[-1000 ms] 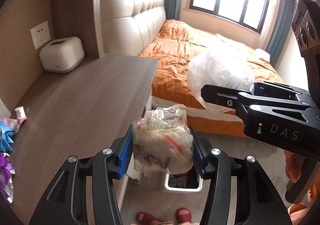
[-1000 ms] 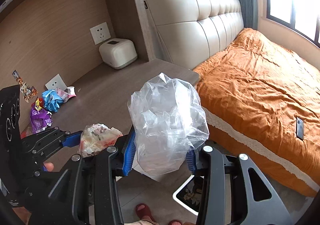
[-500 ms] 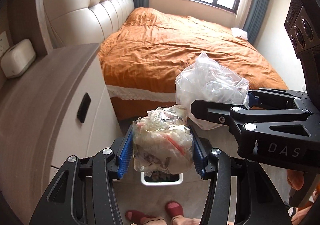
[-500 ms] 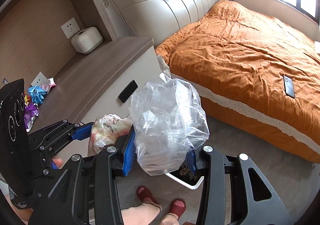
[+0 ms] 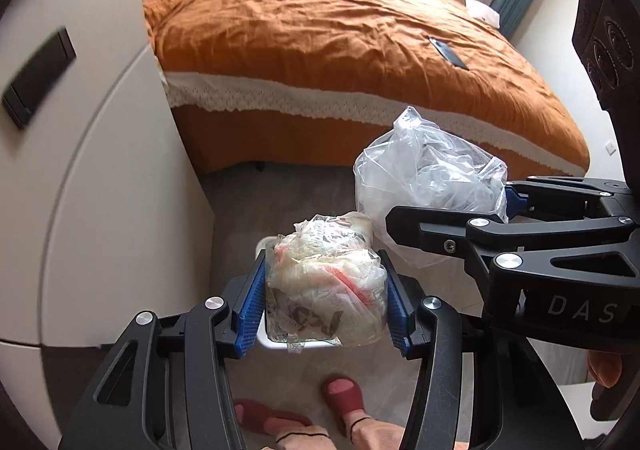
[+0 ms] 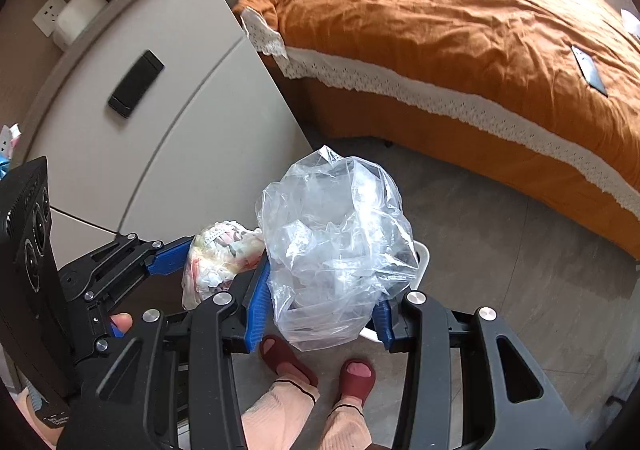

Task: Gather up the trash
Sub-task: 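Carry the packet and plastic bag to the white bin and open both tools, then lift both open tools away from the bin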

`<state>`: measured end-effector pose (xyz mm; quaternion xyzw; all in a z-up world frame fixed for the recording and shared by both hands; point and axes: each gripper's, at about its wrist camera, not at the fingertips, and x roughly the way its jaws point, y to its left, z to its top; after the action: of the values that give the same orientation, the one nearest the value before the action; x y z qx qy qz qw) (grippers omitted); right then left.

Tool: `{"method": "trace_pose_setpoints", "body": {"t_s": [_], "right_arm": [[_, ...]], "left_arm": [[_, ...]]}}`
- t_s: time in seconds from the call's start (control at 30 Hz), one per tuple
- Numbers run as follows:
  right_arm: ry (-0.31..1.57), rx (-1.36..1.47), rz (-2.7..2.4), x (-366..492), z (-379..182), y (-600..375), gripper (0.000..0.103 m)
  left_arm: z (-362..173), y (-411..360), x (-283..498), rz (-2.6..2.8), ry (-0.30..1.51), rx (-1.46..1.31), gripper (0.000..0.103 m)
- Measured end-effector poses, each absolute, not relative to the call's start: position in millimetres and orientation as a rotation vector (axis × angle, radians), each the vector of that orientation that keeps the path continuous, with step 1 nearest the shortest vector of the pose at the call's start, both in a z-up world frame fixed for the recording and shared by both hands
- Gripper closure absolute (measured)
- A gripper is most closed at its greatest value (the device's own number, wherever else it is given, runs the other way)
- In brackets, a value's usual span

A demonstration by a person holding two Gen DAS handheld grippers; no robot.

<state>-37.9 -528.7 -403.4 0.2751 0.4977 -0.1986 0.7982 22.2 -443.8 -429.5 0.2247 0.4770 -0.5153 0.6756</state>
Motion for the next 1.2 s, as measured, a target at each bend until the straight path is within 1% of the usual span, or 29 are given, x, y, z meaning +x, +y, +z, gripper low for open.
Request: {"method": "trace_pose_setpoints", "body": {"t_s": [0.17,0.37,0.4,0.43,0.47,0.5,0.53,0.57,0.6,0.67,0.97,1.1,1.2], "right_arm": [[1.166,0.644,-0.424,-27,-498,-539,0.058],[1.261,0.719,-0.413,-22,-590,-551,0.058],[1.275,0.741,-0.408,-22,-601,-553,0.055],[1.293,0.761,-0.413,-22,-613,-556,0.049],[1.312,0.765,-0.432,-23,-622,-559,0.042],[1.331,0.758,-0.465,-25,-629,-563,0.025],[1.347,0.763,-0.504,-29,-636,-569,0.01],[1.353,0.789,-0.517,-34,-640,-574,0.005],[1.346,0.837,-0.511,-39,-644,-578,0.004],[1.339,0.908,-0.519,-47,-646,-582,0.004],[1.315,0.901,-0.555,-49,-622,-578,0.004],[1.301,0.9,-0.568,-51,-606,-572,0.004],[1.286,0.899,-0.576,-57,-586,-569,0.004]], "left_arm": [[-517,-451,34,-1.128,1.197,0.497,0.052],[-596,-461,34,-1.113,1.271,0.57,0.052],[-605,-463,33,-1.111,1.282,0.577,0.051],[-617,-465,33,-1.094,1.288,0.588,0.051],[-625,-469,35,-1.072,1.297,0.595,0.046],[-633,-470,37,-1.044,1.308,0.597,0.031],[-640,-471,42,-1.014,1.322,0.597,0.022],[-647,-470,50,-0.989,1.351,0.577,0.008],[-651,-468,54,-0.994,1.382,0.55,0.005],[-654,-468,61,-0.988,1.431,0.513,0.005],[-638,-464,56,-1.013,1.413,0.542,0.005],[-619,-457,55,-1.005,1.401,0.544,0.005],[-595,-447,53,-0.993,1.386,0.538,0.005]]}}
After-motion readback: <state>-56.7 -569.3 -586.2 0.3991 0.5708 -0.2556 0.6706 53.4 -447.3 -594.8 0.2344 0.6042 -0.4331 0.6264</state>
